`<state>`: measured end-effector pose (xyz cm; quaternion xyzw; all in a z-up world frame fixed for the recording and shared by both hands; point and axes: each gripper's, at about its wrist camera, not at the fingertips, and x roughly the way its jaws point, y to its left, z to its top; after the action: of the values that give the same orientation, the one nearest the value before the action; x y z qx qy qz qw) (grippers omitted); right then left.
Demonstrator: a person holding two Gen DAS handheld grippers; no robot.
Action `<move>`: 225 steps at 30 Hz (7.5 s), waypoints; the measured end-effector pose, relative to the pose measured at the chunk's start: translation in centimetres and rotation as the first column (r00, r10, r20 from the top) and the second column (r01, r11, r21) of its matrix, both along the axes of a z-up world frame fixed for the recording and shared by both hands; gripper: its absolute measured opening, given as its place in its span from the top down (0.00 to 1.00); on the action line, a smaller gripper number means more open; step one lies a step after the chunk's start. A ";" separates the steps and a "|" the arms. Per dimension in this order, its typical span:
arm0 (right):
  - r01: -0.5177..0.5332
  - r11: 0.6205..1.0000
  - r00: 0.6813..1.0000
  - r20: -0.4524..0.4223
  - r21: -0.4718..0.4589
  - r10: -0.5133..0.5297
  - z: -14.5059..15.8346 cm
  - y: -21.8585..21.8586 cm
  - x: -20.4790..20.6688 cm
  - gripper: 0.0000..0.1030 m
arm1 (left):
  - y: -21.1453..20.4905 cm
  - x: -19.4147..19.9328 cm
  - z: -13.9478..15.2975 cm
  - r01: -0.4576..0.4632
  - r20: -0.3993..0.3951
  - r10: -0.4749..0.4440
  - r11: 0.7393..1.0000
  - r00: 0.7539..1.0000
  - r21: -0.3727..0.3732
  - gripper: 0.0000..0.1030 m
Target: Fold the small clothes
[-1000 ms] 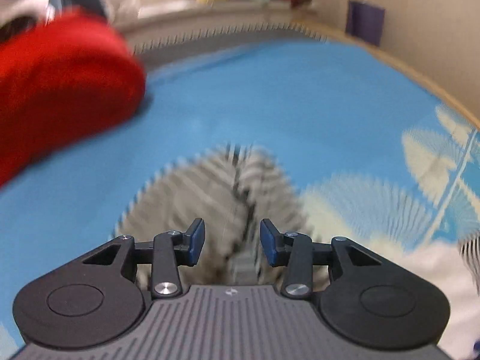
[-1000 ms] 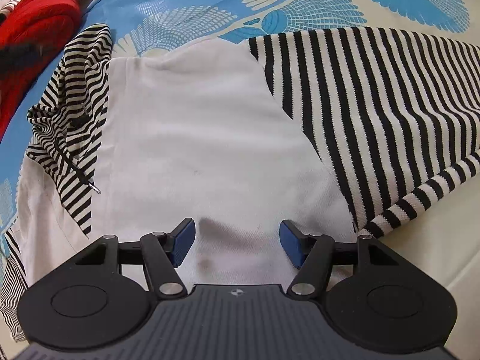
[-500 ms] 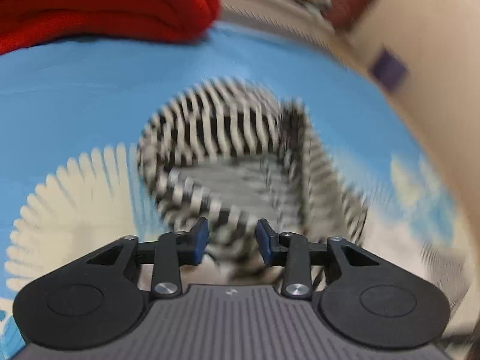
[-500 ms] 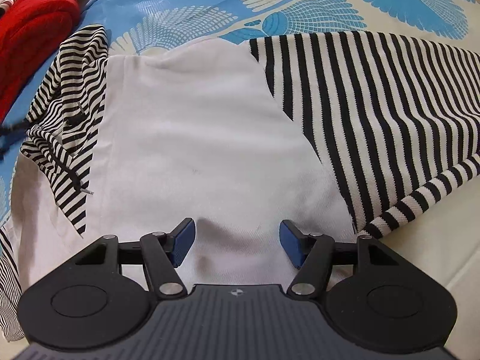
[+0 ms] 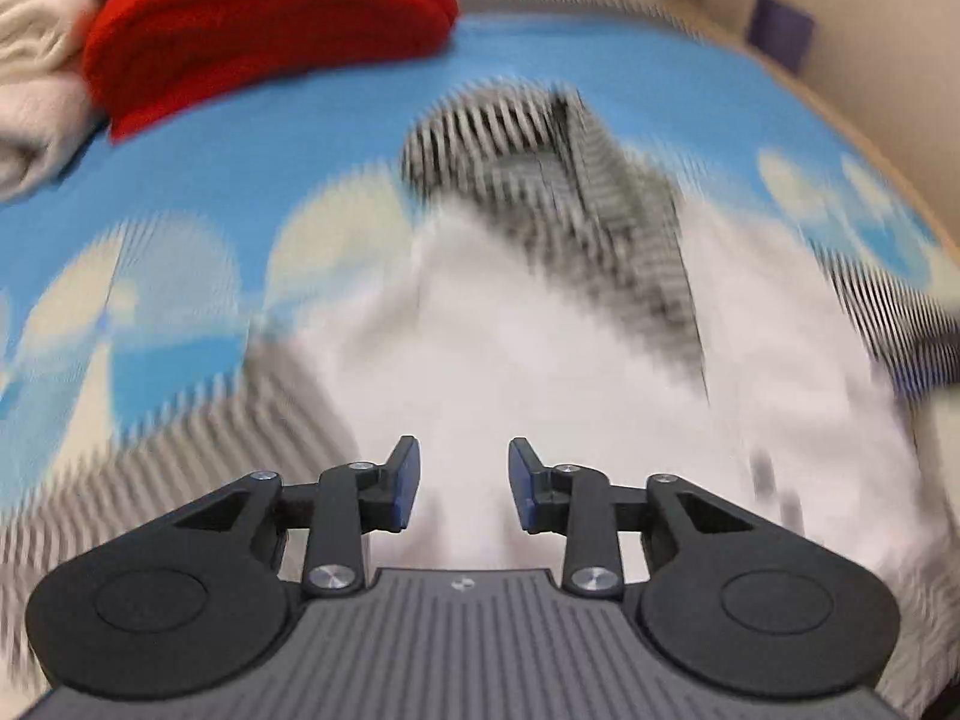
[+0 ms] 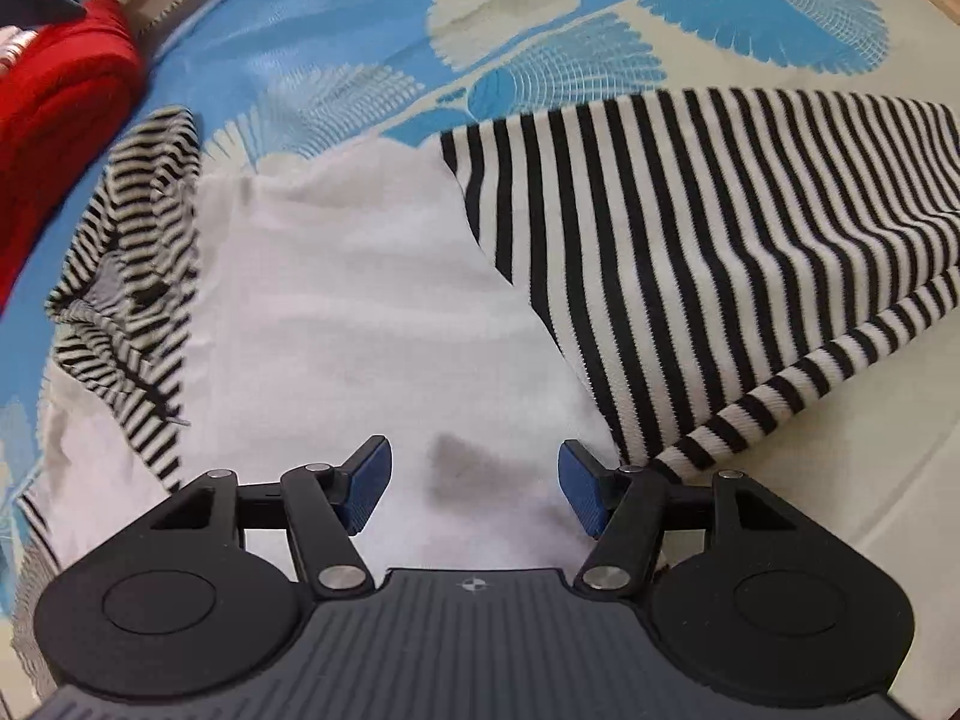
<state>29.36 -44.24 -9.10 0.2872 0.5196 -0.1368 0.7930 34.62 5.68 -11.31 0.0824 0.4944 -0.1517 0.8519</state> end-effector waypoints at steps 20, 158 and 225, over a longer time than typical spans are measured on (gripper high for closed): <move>0.041 0.998 0.995 -0.094 0.052 -0.036 1.1 0.5 -22.3 0.42 | 6.7 -17.4 -4.3 -0.313 -0.334 0.293 0.950 0.896 -0.004 0.35; -0.276 0.953 0.940 0.172 -0.124 0.295 5.5 16.9 0.3 0.80 | 15.7 0.1 7.0 -0.590 0.185 0.639 0.765 0.747 -0.261 0.97; 0.072 0.993 0.987 0.152 -0.093 -0.058 1.5 4.3 -0.2 0.56 | 1.4 1.8 -1.3 -0.172 -0.156 0.166 0.985 0.974 -0.025 0.61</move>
<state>29.20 -39.94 -7.62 0.2740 0.4418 -0.1662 0.8379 36.44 7.05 -12.63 0.0120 0.5605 -0.0940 0.8227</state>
